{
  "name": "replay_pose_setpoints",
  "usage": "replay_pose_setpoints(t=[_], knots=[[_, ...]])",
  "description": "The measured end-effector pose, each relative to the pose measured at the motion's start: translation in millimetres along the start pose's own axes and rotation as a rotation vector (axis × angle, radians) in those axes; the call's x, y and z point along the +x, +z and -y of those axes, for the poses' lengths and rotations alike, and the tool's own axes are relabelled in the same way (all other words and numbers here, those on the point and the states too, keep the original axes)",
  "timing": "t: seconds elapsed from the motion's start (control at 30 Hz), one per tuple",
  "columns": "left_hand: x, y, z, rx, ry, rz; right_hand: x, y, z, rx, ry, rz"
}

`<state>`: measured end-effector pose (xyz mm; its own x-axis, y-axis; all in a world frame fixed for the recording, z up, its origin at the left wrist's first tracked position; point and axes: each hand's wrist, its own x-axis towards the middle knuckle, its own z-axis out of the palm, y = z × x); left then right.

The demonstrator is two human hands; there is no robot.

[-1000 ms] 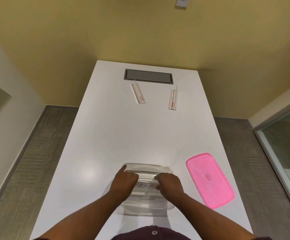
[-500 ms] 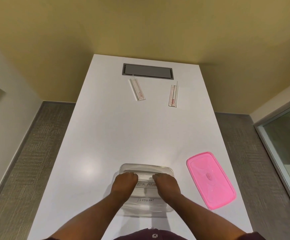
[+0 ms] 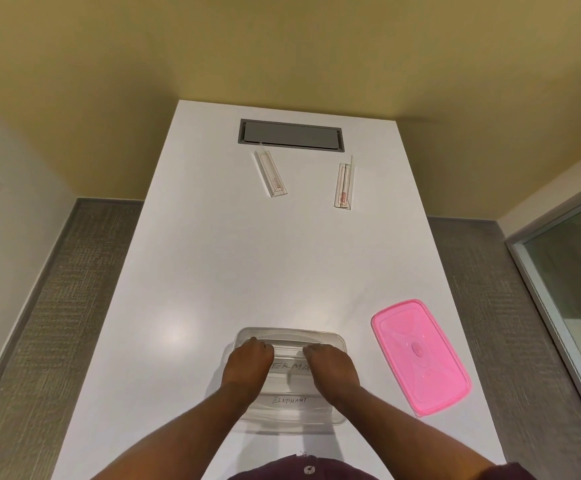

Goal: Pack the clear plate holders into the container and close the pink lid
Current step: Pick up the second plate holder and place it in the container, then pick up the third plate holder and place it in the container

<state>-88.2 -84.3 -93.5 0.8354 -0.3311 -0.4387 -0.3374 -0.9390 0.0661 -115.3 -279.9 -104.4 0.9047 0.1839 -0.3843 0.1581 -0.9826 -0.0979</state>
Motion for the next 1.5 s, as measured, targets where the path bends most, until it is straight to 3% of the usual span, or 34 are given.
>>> replay_pose_setpoints(t=[0.23, 0.47, 0.57, 0.7, 0.93, 1.1, 1.5], knots=[[-6, -15, 4, -0.168, 0.055, -0.138, -4, -11, -4, 0.289, 0.065, -0.117], [16, -68, 15, -0.800, -0.112, -0.432, -4, -63, -18, 0.843, 0.163, -0.372], [38, -86, 26, -0.892, -0.148, -0.511, 17, -86, -33, 0.956, 0.248, -0.441], [73, -87, 49, -0.786, -0.144, -0.507, 63, -118, -69, 1.020, 0.332, -0.486], [133, -58, 79, -0.473, -0.141, -0.245, 160, -169, -136, 1.048, 0.476, -0.419], [172, -35, 88, -0.366, -0.073, -0.164, 227, -182, -169, 0.926, 0.536, -0.332], [211, 14, 99, -0.299, 0.050, -0.326, 346, -162, -213, 0.718, 0.657, -0.301]])
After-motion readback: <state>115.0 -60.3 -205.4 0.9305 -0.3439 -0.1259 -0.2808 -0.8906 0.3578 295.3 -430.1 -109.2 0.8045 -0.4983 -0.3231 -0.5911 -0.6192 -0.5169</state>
